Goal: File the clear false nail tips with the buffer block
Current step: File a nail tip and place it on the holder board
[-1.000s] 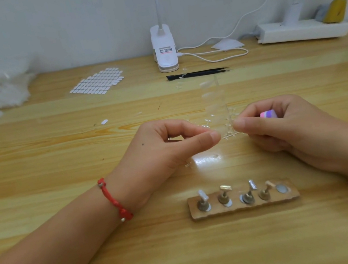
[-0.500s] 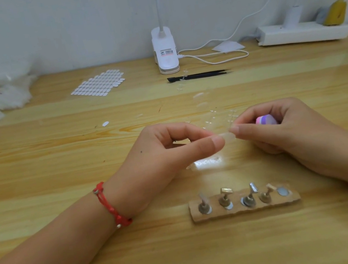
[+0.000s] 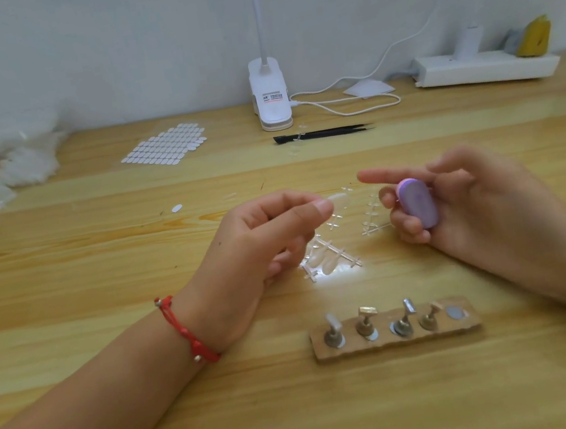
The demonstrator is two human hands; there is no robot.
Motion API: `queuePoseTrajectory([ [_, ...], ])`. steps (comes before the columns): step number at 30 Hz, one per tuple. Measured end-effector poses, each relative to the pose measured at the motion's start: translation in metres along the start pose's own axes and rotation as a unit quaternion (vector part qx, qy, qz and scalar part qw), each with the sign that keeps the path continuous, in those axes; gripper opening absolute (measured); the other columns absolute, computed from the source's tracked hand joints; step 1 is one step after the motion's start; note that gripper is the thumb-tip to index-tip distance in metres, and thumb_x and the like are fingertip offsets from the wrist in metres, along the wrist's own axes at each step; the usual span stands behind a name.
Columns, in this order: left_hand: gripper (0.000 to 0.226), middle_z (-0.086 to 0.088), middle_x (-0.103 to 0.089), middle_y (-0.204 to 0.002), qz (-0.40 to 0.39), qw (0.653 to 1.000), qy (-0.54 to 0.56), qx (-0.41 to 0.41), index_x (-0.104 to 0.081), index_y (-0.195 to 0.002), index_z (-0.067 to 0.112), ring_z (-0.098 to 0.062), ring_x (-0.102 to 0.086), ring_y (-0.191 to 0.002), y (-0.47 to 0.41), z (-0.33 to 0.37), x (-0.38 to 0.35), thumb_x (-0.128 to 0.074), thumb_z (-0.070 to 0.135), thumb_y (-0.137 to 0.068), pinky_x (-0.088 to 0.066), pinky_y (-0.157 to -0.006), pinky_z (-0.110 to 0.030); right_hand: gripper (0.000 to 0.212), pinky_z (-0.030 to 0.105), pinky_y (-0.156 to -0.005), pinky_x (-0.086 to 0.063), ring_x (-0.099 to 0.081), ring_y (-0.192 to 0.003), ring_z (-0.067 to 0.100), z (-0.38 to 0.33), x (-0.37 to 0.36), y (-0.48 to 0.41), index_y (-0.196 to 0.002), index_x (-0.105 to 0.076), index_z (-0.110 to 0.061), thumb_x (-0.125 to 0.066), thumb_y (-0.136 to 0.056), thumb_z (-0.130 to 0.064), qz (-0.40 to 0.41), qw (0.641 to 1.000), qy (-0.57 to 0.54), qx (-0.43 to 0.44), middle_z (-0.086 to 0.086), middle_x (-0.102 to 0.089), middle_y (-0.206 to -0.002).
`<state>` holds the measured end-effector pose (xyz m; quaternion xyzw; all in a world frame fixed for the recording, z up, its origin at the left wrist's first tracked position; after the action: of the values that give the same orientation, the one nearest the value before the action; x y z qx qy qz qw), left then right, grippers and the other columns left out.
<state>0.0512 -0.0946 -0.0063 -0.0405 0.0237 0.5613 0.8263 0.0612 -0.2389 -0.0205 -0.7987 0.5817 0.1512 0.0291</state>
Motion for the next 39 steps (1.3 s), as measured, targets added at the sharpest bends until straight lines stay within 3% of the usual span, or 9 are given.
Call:
queuePoseTrajectory([
  [2, 0.007, 0.010, -0.041, -0.051, -0.002, 1.000, -0.006, -0.002, -0.068, -0.069, 0.022, -0.003, -0.026, -0.040, 0.000, -0.001, -0.001, -0.067, 0.025, -0.075, -0.022, -0.042, -0.013, 0.052, 0.022, -0.056, -0.043, -0.046, -0.061, 0.014, 0.000, -0.006, 0.003, -0.105, -0.074, -0.002, -0.041, -0.070, -0.020, -0.027, 0.997, -0.068, -0.006, 0.005, -0.051, -0.078],
  [5, 0.010, 0.012, -0.045, -0.052, -0.002, 1.000, -0.028, -0.007, -0.066, -0.077, 0.018, -0.001, -0.028, -0.039, 0.000, 0.000, -0.004, -0.070, 0.027, -0.077, -0.024, -0.043, -0.012, 0.045, 0.023, -0.058, -0.050, -0.051, -0.064, 0.015, 0.003, -0.017, 0.006, -0.109, -0.071, -0.001, -0.043, -0.075, -0.012, -0.054, 0.993, -0.103, -0.006, 0.006, -0.051, -0.078],
  [8, 0.013, 0.013, -0.045, -0.050, 0.012, 0.999, -0.042, -0.011, -0.062, -0.083, 0.015, -0.001, -0.028, -0.039, 0.000, 0.000, -0.004, -0.058, 0.027, -0.081, -0.023, -0.045, -0.014, 0.033, 0.026, -0.072, -0.055, -0.061, -0.076, 0.016, 0.011, -0.021, 0.007, -0.112, -0.071, -0.003, -0.054, -0.084, -0.012, -0.060, 0.995, -0.080, -0.008, 0.007, -0.059, -0.087],
  [10, 0.011, 0.013, -0.044, -0.047, 0.014, 0.998, -0.055, -0.010, -0.061, -0.084, 0.015, -0.002, -0.028, -0.040, 0.001, -0.001, -0.005, -0.055, 0.024, -0.087, -0.023, -0.046, -0.015, 0.033, 0.028, -0.078, -0.057, -0.068, -0.083, 0.018, 0.014, -0.019, 0.008, -0.110, -0.073, -0.006, -0.061, -0.080, -0.013, -0.046, 0.997, -0.064, -0.010, 0.010, -0.068, -0.091],
  [14, 0.014, 0.012, -0.044, -0.052, 0.001, 0.998, -0.065, -0.007, -0.062, -0.083, 0.014, -0.003, -0.028, -0.041, 0.001, -0.001, -0.008, -0.052, 0.020, -0.091, -0.023, -0.044, -0.013, 0.033, 0.023, -0.077, -0.056, -0.071, -0.100, 0.023, 0.011, -0.018, 0.009, -0.106, -0.075, -0.010, -0.066, -0.075, -0.014, -0.021, 0.999, -0.028, 0.011, 0.017, -0.074, -0.101],
  [21, 0.014, 0.012, -0.034, -0.047, -0.031, 0.997, -0.066, 0.009, -0.058, -0.082, 0.009, -0.002, -0.026, -0.038, 0.001, -0.003, -0.011, -0.050, 0.015, -0.092, -0.023, -0.041, -0.011, 0.038, 0.021, -0.062, -0.054, -0.064, -0.064, 0.014, 0.005, -0.025, 0.013, -0.103, -0.077, -0.017, -0.073, -0.065, -0.023, -0.015, 0.997, 0.045, 0.054, 0.007, -0.072, -0.084],
  [39, 0.022, 0.014, -0.026, -0.043, -0.059, 0.996, -0.066, 0.023, -0.055, -0.075, 0.010, -0.002, -0.018, -0.037, 0.000, -0.006, -0.019, -0.045, 0.008, -0.095, -0.018, -0.037, -0.013, 0.039, 0.020, -0.061, -0.054, -0.067, -0.067, 0.013, 0.008, -0.025, 0.013, -0.102, -0.076, -0.014, -0.072, -0.064, -0.023, -0.011, 0.999, 0.038, 0.026, 0.013, -0.074, -0.085],
])
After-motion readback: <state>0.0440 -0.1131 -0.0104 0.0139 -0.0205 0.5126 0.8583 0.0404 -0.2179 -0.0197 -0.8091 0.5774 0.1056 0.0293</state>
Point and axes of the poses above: each hand's wrist, its own y-axis away from the middle knuckle, its own x-axis out of the back of the hand, z = x × y, the point moved 10 cm from there along -y, towards the middle knuckle
